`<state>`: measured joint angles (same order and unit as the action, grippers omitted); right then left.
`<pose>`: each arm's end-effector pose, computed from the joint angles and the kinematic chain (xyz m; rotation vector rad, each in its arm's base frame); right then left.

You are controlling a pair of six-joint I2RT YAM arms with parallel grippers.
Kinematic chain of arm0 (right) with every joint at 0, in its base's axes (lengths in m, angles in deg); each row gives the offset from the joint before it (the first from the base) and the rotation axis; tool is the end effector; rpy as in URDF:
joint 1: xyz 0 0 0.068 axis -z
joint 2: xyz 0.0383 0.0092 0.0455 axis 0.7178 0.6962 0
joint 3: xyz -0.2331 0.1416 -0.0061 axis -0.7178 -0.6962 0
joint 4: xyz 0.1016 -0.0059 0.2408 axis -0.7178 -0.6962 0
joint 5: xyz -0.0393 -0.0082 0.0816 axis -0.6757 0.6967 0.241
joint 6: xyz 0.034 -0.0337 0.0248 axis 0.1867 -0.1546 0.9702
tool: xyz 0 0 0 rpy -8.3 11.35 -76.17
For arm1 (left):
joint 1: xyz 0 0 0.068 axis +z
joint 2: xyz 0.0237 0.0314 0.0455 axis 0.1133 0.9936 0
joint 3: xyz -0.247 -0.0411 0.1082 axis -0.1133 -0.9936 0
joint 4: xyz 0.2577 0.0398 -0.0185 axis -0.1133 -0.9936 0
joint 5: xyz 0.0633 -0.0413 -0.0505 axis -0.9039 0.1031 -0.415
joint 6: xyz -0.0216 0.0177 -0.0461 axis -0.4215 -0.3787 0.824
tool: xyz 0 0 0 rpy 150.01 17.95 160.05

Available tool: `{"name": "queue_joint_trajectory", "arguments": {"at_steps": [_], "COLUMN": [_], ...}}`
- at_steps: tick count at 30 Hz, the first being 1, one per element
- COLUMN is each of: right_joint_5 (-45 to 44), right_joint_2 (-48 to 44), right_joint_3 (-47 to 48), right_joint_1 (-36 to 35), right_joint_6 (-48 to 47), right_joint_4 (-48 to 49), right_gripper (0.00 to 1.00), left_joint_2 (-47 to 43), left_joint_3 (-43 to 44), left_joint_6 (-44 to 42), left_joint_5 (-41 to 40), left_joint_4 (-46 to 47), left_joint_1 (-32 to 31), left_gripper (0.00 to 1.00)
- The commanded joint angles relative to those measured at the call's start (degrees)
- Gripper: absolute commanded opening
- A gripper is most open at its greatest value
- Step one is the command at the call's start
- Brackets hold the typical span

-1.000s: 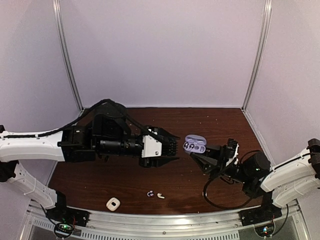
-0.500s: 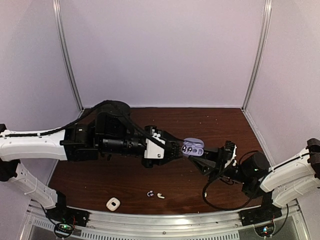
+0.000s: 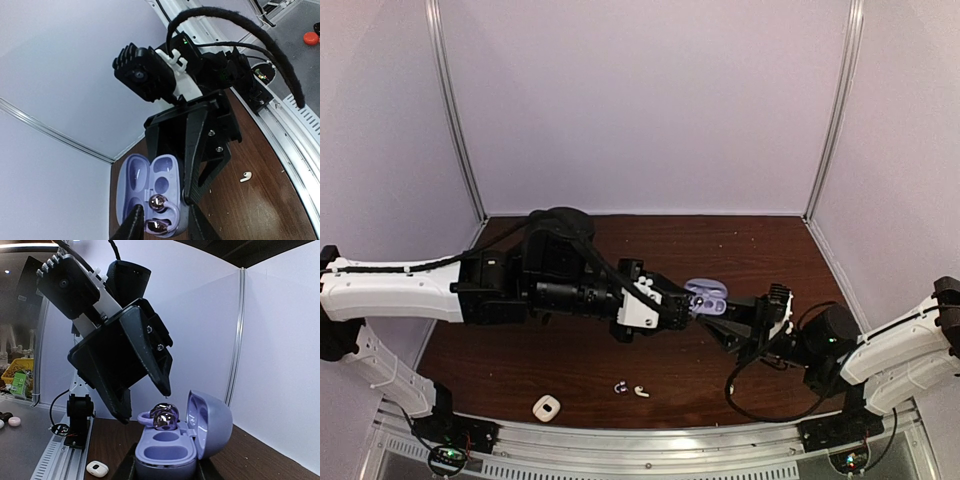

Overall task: Insert the wireless bluetooth earbuds into the charging case
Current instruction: Adjust the left earbud in the left side groove of the charging case.

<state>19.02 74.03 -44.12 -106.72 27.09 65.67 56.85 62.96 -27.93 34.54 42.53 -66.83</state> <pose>0.0947 0.1956 0.2288 -0.9238 0.8564 1.0950 0.0906 -0.3230 0.3510 1.6604 0.9124 -0.5287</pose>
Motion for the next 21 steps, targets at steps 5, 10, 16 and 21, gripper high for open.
{"name": "queue_joint_trajectory", "arguments": {"at_steps": [5,10,16,21], "right_joint_5": [0.86,0.93,0.88,0.98], "right_joint_2": [-0.09,-0.28,-0.50,-0.73], "right_joint_3": [0.84,0.94,0.84,0.83], "right_joint_1": [-0.86,-0.94,-0.95,-0.99], "right_joint_6": [0.02,-0.07,-0.24,-0.40], "right_joint_4": [0.02,-0.08,-0.09,-0.12], "right_gripper": [0.00,0.00,0.00,0.00], "left_joint_2": [0.81,0.84,1.06,1.21], "left_joint_3": [1.54,1.60,1.46,1.46], "left_joint_6": [-0.35,-0.22,0.01,0.43], "left_joint_5": [-0.54,-0.07,-0.21,-0.19], "left_joint_4": [-0.58,-1.35,-1.81,-2.85], "left_joint_1": [-0.21,-0.21,-0.21,-0.14], "left_gripper": [0.27,0.25,0.25,0.30]}}
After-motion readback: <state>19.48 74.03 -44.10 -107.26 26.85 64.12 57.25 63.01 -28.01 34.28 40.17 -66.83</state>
